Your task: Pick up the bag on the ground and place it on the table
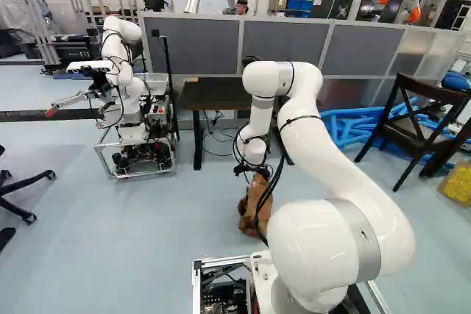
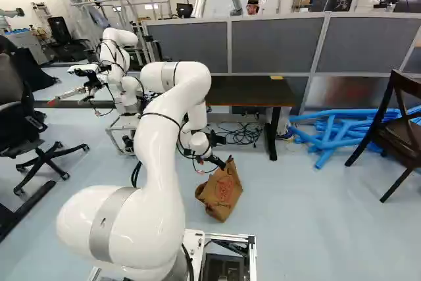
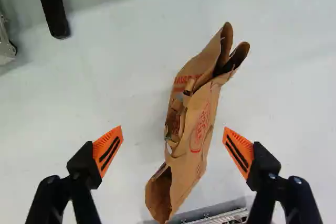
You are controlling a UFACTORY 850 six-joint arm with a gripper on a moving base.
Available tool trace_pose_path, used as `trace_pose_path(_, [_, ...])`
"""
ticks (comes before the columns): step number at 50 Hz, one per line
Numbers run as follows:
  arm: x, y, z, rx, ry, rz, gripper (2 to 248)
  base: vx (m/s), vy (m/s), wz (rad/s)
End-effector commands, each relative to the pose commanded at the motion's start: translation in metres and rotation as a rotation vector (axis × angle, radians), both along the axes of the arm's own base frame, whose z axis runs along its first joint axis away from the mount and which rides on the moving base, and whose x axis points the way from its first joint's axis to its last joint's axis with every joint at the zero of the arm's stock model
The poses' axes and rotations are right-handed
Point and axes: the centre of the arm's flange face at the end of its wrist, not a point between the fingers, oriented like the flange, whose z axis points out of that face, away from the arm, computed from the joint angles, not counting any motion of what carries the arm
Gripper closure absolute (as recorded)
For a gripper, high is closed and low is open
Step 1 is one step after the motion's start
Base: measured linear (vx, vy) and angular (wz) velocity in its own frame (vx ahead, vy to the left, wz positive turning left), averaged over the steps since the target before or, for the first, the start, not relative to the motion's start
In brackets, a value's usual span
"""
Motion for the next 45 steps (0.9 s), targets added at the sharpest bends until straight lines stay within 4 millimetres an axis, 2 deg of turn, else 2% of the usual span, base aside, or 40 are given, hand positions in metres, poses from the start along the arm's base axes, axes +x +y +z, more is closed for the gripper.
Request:
trace_pose_path(22, [0.003, 0.0, -0.033, 0.065, -0.003, -0.211, 3, 0.0, 0.0, 0.0])
trace_pose_path(45, [0.004, 0.0, -0.067, 0.071, 0.008, -0.236, 3, 0.0, 0.0, 0.0])
